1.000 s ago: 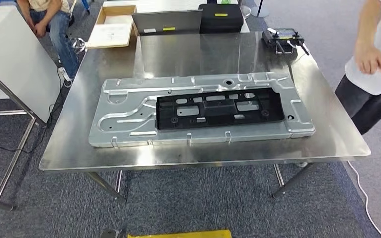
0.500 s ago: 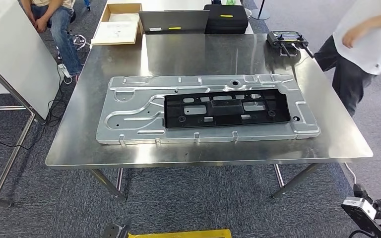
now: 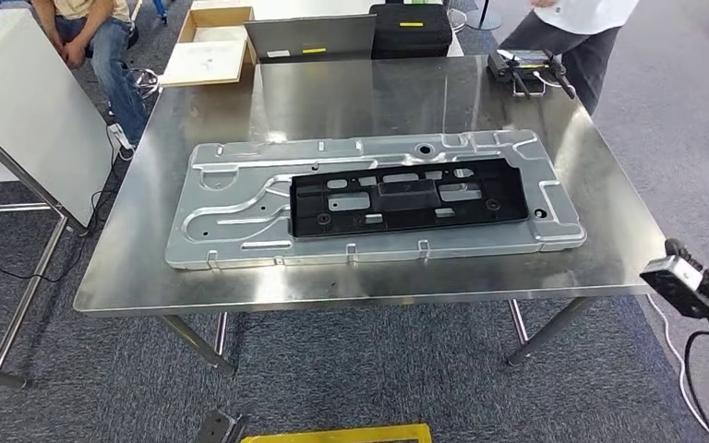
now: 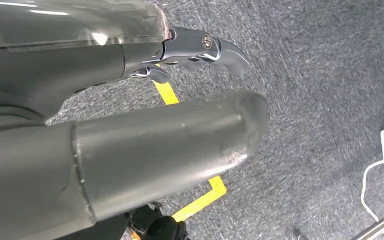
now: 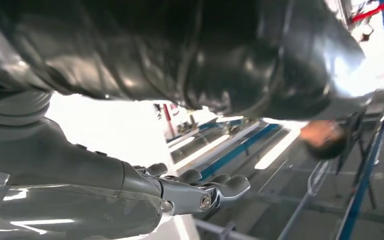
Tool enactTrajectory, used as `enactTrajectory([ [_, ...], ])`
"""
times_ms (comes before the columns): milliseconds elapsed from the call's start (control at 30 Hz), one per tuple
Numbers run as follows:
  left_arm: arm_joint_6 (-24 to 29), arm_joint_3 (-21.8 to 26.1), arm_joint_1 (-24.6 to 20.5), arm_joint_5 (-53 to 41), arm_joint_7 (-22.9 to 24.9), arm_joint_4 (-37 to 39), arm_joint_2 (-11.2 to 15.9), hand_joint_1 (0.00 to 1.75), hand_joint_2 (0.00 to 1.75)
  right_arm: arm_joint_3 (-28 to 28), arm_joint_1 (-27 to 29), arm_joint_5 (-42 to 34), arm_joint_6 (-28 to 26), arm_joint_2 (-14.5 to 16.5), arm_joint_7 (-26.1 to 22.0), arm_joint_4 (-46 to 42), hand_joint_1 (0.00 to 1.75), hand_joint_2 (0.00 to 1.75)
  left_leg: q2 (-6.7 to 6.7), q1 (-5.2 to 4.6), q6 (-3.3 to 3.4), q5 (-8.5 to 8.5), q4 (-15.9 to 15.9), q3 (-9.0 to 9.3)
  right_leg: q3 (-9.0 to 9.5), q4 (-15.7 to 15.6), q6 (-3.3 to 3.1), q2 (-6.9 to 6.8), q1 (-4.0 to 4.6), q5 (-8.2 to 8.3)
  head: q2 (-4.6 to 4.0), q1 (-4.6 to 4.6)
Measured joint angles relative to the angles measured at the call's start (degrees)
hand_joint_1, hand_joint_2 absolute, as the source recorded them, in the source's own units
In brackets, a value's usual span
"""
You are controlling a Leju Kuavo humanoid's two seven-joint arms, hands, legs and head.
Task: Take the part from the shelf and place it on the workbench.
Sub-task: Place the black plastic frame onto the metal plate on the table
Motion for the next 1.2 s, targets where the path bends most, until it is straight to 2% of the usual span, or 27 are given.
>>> enactTrajectory([
  [67, 0.0, 0.0, 0.2, 0.0, 0.0, 0.0, 0.0, 0.00, 0.00, 0.7, -2.2, 0.0, -0.3, -1.3, 0.1, 2.1, 0.00, 0.00, -0.05, 0.14, -0.32, -3.57, 7.7, -3.60, -0.09, 0.0, -0.33, -0.20, 0.15, 0.02, 0.00, -0.01],
  [100, 0.1, 0.0, 0.3, 0.0, 0.0, 0.1, 0.0, 0.00, 0.00, 1.0, -2.7, 0.0, -0.4, -1.7, 0.1, 2.9, 0.00, 0.00, -0.05, 0.18, -0.35, -4.60, 10.9, -5.23, -0.10, 0.0, -0.38, -0.28, 0.27, 0.01, 0.00, 0.00],
  [133, 0.1, 0.0, 0.4, 0.0, 0.0, 0.1, 0.0, 0.00, 0.00, 1.2, -3.0, -0.1, -0.6, -2.0, 0.1, 3.5, 0.00, 0.00, -0.05, 0.20, -0.27, -4.60, 12.5, -6.08, -0.08, 0.0, -0.42, -0.32, 0.40, -0.02, 0.00, -0.01],
  [167, 0.1, 0.0, 0.6, 0.0, 0.0, 0.2, 0.0, 0.00, 0.00, 1.4, -3.2, -0.1, -0.6, -2.3, 0.1, 3.9, 0.00, 0.00, -0.05, 0.16, -0.04, -3.39, 11.5, -5.78, -0.02, 0.0, -0.44, -0.33, 0.56, -0.04, 0.00, -0.01],
  [200, 0.1, 0.0, 0.7, 0.0, 0.0, 0.2, 0.0, 0.00, 0.00, 1.6, -3.2, -0.3, -0.7, -2.6, 0.1, 4.2, 0.00, 0.00, -0.06, 0.08, 0.36, -1.37, 8.5, -4.47, 0.08, 0.0, -0.46, -0.33, 0.71, -0.08, 0.00, 0.00],
  [267, 0.2, 0.0, 0.7, -0.1, -0.1, 0.3, 0.0, 0.00, 0.00, 1.7, -3.2, -0.7, -0.7, -3.3, 0.0, 4.6, 0.00, 0.00, -0.05, -0.22, 1.53, 2.38, 0.3, -0.83, 0.22, 0.0, -0.39, -0.33, 0.99, -0.15, 0.00, 0.01],
  [300, 0.2, 0.0, 0.7, -0.2, -0.1, 0.3, 0.0, 0.00, 0.00, 1.7, -3.3, -0.9, -0.5, -3.6, -0.1, 4.7, 0.00, 0.00, -0.02, -0.35, 1.94, 3.23, -2.4, 0.38, 0.19, 0.0, -0.25, -0.33, 1.06, -0.14, 0.00, 0.02],
  [333, 0.2, 0.0, 0.7, -0.2, -0.2, 0.3, 0.0, 0.00, 0.00, 1.7, -3.3, -1.1, -0.2, -3.9, -0.3, 4.8, 0.00, 0.00, 0.01, -0.46, 2.19, 3.43, -3.8, 0.95, 0.13, 0.0, -0.04, -0.34, 1.07, -0.11, 0.00, 0.02],
  [433, 0.1, 0.0, 0.7, -0.5, -0.2, 0.3, -0.1, 0.00, 0.00, 1.9, -3.2, -1.7, 1.0, -4.8, -0.8, 4.9, 0.00, 0.00, 0.08, -0.31, 2.47, 3.91, -4.9, 1.39, 0.10, -0.2, 0.89, -0.32, 0.96, -0.11, 0.00, 0.02],
  [467, 0.1, 0.0, 0.7, -0.5, -0.2, 0.3, -0.1, 0.00, 0.00, 1.9, -3.2, -1.9, 1.2, -5.1, -1.0, 5.0, 0.00, 0.00, 0.11, -0.16, 2.68, 4.26, -5.5, 1.65, -0.20, 0.6, 1.20, -0.28, 0.91, -0.75, 0.00, 0.03],
  [500, 0.1, 0.0, 0.6, -0.6, -0.2, 0.3, -0.1, 0.00, 0.00, 2.0, -3.2, -1.9, 1.2, -5.4, -1.1, 5.0, 0.00, 0.00, 0.13, -0.01, 2.85, 4.59, -6.0, 1.88, -0.98, 2.4, 1.50, -0.23, 0.88, -1.97, 0.00, 0.04],
  [567, 0.0, 0.0, 0.6, -0.6, -0.2, 0.3, -0.2, 0.00, 0.00, 2.0, -3.2, -2.0, 1.4, -5.8, -1.1, 5.2, 0.00, 0.00, 0.13, 0.02, 3.02, 4.78, -6.3, 1.97, -4.07, 8.9, 2.10, -0.14, 0.66, -5.44, 0.00, 0.05],
  [600, 0.0, 0.0, 0.6, -0.6, -0.2, 0.3, -0.2, 0.00, 0.00, 2.0, -3.1, -2.0, 1.6, -5.8, -1.1, 5.3, 0.00, 0.00, 0.12, 0.02, 3.00, 4.75, -6.3, 1.94, -5.73, 12.1, 2.40, -0.12, 0.53, -6.64, 0.00, 0.05],
  [633, 0.0, 0.1, 0.7, -0.6, -0.2, 0.3, -0.3, 0.00, 0.00, 2.1, -3.0, -2.2, 2.0, -5.8, -1.2, 5.4, 0.00, 0.00, 0.12, 0.03, 2.97, 4.70, -6.2, 1.94, -6.79, 14.1, 2.67, -0.12, 0.35, -6.89, 0.00, 0.05],
  [667, -0.1, 0.1, 0.7, -0.7, -0.2, 0.4, -0.3, 0.00, 0.00, 2.2, -3.0, -2.4, 2.6, -5.8, -1.3, 5.5, 0.00, 0.00, 0.11, 0.08, 2.88, 4.59, -6.1, 1.95, -6.84, 13.9, 2.91, -0.13, 0.15, -5.99, 0.00, 0.05],
  [700, -0.2, 0.1, 0.7, -0.7, -0.2, 0.4, -0.4, 0.00, 0.00, 2.3, -2.9, -2.8, 3.6, -5.9, -1.6, 5.5, 0.00, 0.00, 0.09, 0.17, 2.72, 4.43, -5.9, 1.96, -5.79, 11.6, 3.14, -0.15, -0.07, -4.16, 0.00, 0.05],
  [733, -0.2, 0.1, 0.7, -0.8, -0.2, 0.4, -0.4, 0.00, 0.00, 2.4, -2.9, -3.2, 4.9, -6.0, -1.9, 5.5, 0.00, 0.00, 0.06, 0.26, 2.46, 4.17, -5.5, 1.96, -3.98, 7.8, 3.35, -0.19, -0.30, -2.08, 0.00, 0.05],
  [767, -0.4, 0.1, 0.6, -0.9, -0.2, 0.4, -0.5, 0.00, 0.00, 2.6, -3.0, -3.8, 6.4, -6.2, -2.2, 5.5, 0.00, 0.00, 0.01, 0.23, 2.11, 3.86, -5.1, 1.84, -2.21, 4.3, 3.41, -0.16, -0.31, -0.67, 0.00, 0.07],
  [833, -0.5, 0.1, 0.3, -1.1, -0.2, 0.4, -0.6, 0.00, 0.00, 2.9, -2.5, -5.2, 9.9, -6.5, -2.9, 5.2, 0.00, 0.00, -0.12, 0.05, 1.51, 3.40, -4.4, 1.55, -0.39, 0.4, 2.83, -0.03, -0.17, 0.26, 0.00, 0.05],
  [933, -0.8, 0.2, 0.1, -1.6, -0.1, 0.4, -0.7, 0.00, 0.00, 3.4, -1.2, -7.5, 14.1, -6.7, -3.9, 4.2, 0.00, 0.00, -0.20, -0.03, 0.97, 3.08, -4.0, 1.40, -0.49, 0.3, 1.47, 0.04, -0.12, 0.06, 0.00, 0.03],
  [967, -0.9, 0.2, 0.1, -1.7, -0.1, 0.4, -0.7, 0.00, 0.00, 3.5, -0.8, -8.1, 14.8, -6.7, -4.1, 3.8, 0.00, 0.00, -0.20, 0.01, 0.71, 2.43, -3.2, 1.11, -0.46, 0.3, 1.02, 0.01, -0.20, 0.07, 0.00, 0.02],
  [1033, -1.0, 0.3, 0.0, -1.9, -0.1, 0.4, -0.8, 0.00, 0.00, 3.5, 0.2, -9.0, 15.6, -6.8, -4.5, 2.7, 0.00, 0.00, -0.19, 0.16, 0.17, -0.50, 1.5, -0.98, -0.40, 0.2, 0.34, -0.08, -0.25, 0.10, 0.00, 0.01],
  [1100, -1.1, 0.3, 0.0, -2.0, -0.1, 0.4, -0.8, 0.00, 0.00, 3.4, 1.6, -9.9, 16.5, -6.7, -5.0, 1.8, 0.00, 0.00, -0.19, 0.27, -0.08, -3.86, 9.0, -4.45, -0.43, 0.2, 0.08, -0.12, -0.10, 0.06, 0.00, 0.02],
  [1133, -1.1, 0.4, 0.1, -2.1, -0.1, 0.4, -0.9, 0.00, 0.00, 3.4, 2.3, -10.3, 17.0, -6.6, -5.3, 1.4, 0.00, 0.00, -0.19, 0.31, -0.07, -4.48, 11.5, -5.70, -0.43, 0.2, 0.05, -0.11, 0.00, 0.04, 0.00, 0.01],
  [1167, -1.1, 0.5, 0.1, -2.2, 0.0, 0.4, -0.9, 0.00, 0.00, 3.3, 3.0, -10.9, 17.9, -6.5, -5.7, 0.9, 0.00, 0.00, -0.20, 0.32, 0.07, -3.97, 12.0, -6.02, -0.41, 0.2, 0.02, -0.09, 0.10, 0.02, 0.00, 0.01],
  [1200, -1.1, 0.5, 0.1, -2.4, 0.0, 0.4, -0.9, 0.00, 0.00, 3.2, 3.7, -11.6, 18.9, -6.5, -6.3, 0.4, 0.00, 0.00, -0.22, 0.28, 0.37, -2.41, 10.2, -5.27, -0.33, 0.2, 0.01, -0.05, 0.22, 0.00, 0.00, 0.01],
])
